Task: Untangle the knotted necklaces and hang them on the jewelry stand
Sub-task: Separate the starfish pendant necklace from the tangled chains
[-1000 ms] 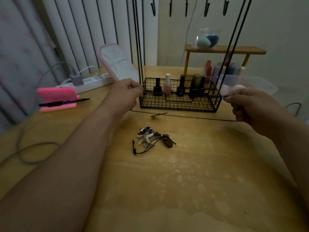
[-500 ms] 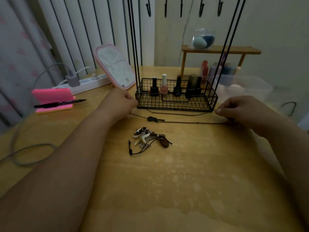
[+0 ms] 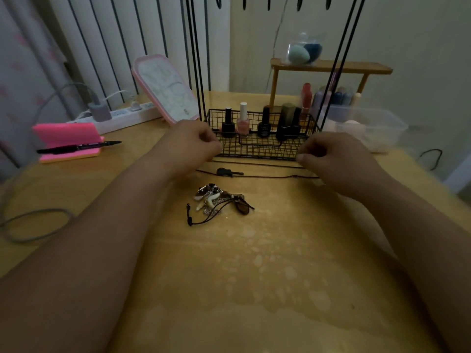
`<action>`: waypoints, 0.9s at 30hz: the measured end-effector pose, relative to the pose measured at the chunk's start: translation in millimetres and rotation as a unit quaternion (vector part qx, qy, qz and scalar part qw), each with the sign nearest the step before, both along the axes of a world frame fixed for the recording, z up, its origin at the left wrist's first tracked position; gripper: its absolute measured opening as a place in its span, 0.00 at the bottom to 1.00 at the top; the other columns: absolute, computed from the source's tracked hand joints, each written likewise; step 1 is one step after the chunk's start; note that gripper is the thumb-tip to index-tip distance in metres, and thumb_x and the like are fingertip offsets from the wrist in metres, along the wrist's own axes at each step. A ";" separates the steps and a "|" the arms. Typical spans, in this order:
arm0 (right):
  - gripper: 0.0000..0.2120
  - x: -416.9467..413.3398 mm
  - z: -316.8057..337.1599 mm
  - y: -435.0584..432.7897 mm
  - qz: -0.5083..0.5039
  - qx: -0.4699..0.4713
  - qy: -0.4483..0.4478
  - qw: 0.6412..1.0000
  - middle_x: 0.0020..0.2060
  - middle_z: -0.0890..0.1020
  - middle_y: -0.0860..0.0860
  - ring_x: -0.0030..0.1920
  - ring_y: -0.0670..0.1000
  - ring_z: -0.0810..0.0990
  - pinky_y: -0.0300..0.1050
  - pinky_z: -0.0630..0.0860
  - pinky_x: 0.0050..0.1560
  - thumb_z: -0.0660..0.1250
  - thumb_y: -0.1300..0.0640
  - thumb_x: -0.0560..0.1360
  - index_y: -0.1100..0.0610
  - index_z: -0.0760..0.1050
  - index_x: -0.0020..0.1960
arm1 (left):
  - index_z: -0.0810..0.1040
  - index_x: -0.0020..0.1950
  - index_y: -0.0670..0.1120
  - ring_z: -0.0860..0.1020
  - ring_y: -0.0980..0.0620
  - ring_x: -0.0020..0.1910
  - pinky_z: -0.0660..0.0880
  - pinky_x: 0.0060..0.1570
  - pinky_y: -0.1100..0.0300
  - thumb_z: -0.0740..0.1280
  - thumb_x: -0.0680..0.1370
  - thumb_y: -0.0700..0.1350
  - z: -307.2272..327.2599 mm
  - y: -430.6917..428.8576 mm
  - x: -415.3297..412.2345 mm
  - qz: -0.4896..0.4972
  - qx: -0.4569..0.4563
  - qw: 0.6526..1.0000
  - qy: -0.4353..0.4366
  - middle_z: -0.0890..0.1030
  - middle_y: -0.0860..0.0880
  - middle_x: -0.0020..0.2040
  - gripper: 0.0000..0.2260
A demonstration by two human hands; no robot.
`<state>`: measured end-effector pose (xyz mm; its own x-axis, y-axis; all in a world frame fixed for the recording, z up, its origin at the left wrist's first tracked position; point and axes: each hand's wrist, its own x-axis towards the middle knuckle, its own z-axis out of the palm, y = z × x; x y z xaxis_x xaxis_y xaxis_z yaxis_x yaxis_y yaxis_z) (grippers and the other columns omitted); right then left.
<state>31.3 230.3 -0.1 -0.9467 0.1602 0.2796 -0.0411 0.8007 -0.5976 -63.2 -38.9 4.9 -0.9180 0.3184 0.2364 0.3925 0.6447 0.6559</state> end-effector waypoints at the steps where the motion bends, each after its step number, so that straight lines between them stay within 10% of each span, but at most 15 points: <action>1: 0.04 -0.3 -2.9 -7.4 0.021 0.001 -0.003 1.000 0.46 0.80 0.41 0.48 0.40 0.77 0.36 0.70 0.44 0.71 0.54 0.80 0.45 0.80 0.51 | 0.81 0.49 0.51 0.81 0.56 0.44 0.72 0.39 0.62 0.71 0.81 0.49 0.9 3.6 3.7 -0.017 -0.010 1.000 -0.003 0.83 0.52 0.44 0.03; 16: 0.17 16.7 -1.8 -74.3 0.232 0.011 -0.156 0.960 0.53 0.79 0.40 0.53 0.41 0.78 0.40 0.75 0.51 0.73 0.42 0.77 0.40 0.77 0.64 | 0.81 0.53 0.54 0.78 0.56 0.48 0.74 0.44 0.57 0.70 0.81 0.51 5.7 -37.4 76.3 -0.021 -0.001 0.999 -0.044 0.81 0.54 0.50 0.03; 20: 0.05 17.7 -1.9 -95.8 0.254 0.076 -0.102 0.959 0.48 0.79 0.42 0.48 0.41 0.78 0.43 0.76 0.49 0.73 0.47 0.79 0.45 0.80 0.53 | 0.77 0.54 0.58 0.77 0.57 0.48 0.72 0.43 0.62 0.71 0.80 0.53 -4.3 -39.8 94.2 -0.039 -0.025 0.999 -0.021 0.76 0.57 0.54 0.06; 27: 0.11 9.8 26.9 -89.4 0.196 -0.178 -0.102 0.959 0.48 0.85 0.51 0.49 0.49 0.85 0.46 0.79 0.49 0.64 0.48 0.84 0.53 0.81 0.53 | 0.82 0.55 0.53 0.79 0.59 0.53 0.73 0.48 0.61 0.65 0.83 0.44 15.5 -18.9 70.5 -0.049 0.095 0.994 -0.032 0.82 0.55 0.53 0.07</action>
